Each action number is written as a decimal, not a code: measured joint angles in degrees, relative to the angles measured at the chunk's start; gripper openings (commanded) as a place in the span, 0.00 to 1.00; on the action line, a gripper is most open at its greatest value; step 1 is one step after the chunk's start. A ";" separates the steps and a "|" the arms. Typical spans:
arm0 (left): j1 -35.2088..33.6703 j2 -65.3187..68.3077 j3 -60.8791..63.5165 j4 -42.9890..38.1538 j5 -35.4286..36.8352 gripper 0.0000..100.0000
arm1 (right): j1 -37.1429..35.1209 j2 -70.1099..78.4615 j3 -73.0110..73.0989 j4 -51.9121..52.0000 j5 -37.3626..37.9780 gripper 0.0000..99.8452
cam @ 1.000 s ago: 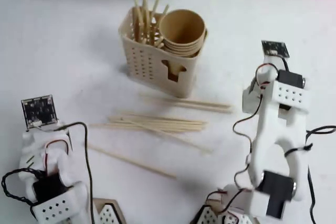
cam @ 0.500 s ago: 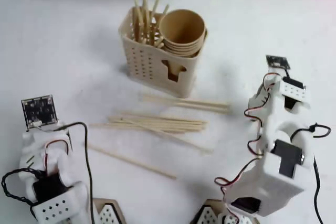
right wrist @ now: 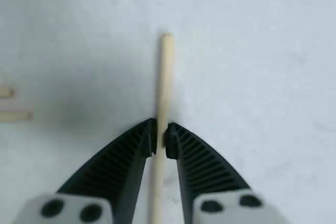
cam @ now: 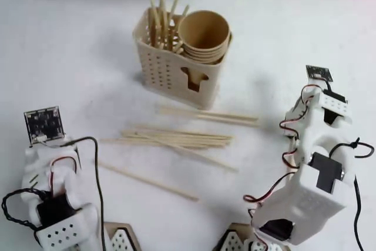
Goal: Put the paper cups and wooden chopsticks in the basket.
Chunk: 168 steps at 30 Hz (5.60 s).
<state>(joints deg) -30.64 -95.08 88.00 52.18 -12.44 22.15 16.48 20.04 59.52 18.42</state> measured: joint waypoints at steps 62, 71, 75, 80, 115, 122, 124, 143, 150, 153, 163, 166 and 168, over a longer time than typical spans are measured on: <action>0.00 0.00 0.00 0.00 0.00 0.03 | -47.30 -24.70 -17.58 -46.42 -23.30 0.18; 0.00 0.00 0.00 0.00 0.00 0.03 | -47.30 -30.15 -18.73 -32.18 -23.30 0.04; 0.00 0.00 0.00 0.00 0.00 0.03 | -47.21 -38.86 -18.81 -20.31 -23.30 0.04; 0.00 0.00 0.00 0.00 0.00 0.03 | -44.48 -47.74 -18.81 -2.46 -23.65 0.02; 14.24 -1.05 -20.40 22.24 -23.03 0.03 | -15.56 -75.87 43.43 0.62 -21.10 0.02; 23.82 2.81 -25.05 29.10 -33.32 0.05 | -10.99 -75.96 46.86 -5.36 -21.10 0.02; 25.41 8.62 -26.81 29.10 -35.25 0.11 | -9.58 -75.96 46.86 -6.24 -21.10 0.02; 49.41 53.98 -36.31 32.53 -43.52 0.23 | -4.84 -75.96 46.86 -7.03 -21.10 0.02; 53.89 63.56 -30.86 22.07 -43.52 0.23 | -4.84 -75.96 46.86 -7.03 -21.10 0.02; 54.07 68.48 -30.59 18.11 -43.52 0.22 | -4.84 -75.96 46.86 -7.03 -21.10 0.02; 54.59 82.11 -31.56 13.63 -43.52 0.04 | -4.84 -75.96 46.86 -7.03 -21.10 0.02; 54.77 84.57 -32.18 13.01 -43.52 0.02 | -4.84 -75.96 46.86 -7.03 -21.10 0.02; 54.77 85.45 -32.26 12.84 -43.52 0.02 | -4.84 -75.96 46.86 -7.03 -21.10 0.02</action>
<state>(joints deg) 24.13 -9.63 55.74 65.01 -55.96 17.32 -59.47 66.90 52.48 -2.68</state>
